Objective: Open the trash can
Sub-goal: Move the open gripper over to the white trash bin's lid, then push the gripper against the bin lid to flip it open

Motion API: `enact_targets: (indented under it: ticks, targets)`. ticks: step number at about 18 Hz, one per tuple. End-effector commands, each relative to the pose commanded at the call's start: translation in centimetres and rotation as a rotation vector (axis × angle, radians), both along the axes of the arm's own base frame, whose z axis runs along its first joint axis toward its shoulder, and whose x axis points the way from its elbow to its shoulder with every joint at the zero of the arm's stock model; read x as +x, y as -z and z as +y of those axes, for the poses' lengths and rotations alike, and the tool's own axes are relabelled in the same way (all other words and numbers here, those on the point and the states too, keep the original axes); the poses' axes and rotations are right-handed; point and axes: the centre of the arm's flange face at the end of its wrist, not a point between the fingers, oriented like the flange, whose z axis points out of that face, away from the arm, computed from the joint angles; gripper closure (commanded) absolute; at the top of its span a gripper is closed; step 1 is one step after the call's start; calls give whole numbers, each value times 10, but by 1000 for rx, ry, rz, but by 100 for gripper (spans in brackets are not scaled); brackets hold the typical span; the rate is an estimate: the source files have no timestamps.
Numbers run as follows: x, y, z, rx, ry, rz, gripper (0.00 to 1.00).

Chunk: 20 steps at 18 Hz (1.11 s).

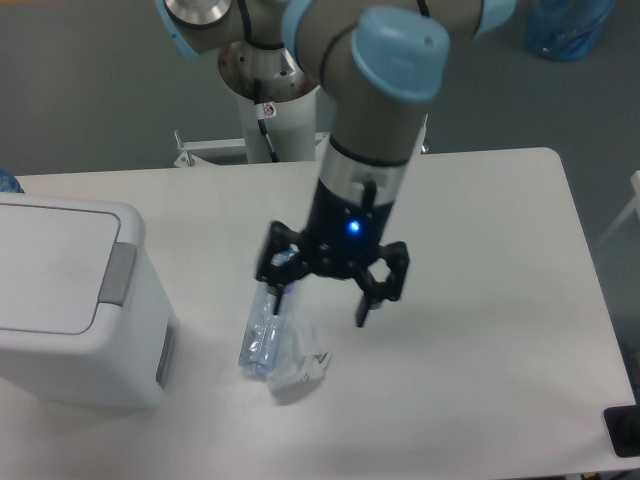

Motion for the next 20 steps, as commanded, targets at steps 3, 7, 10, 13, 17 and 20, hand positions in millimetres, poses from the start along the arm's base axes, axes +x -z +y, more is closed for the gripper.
enact_targets:
  ticks: [3,7,10,13,17,20]
  targets:
    - [36,-7,10,-12,43,18,0]
    - [94,16,28,-49,133,-1,0]
    - [104,31,32,-68,131,-24,0]
    - [107,37,38,-87,126,-16,0]
    - [105,45,41,-101,131,-14,0]
    - [105,49,41,-110,129,-16,0]
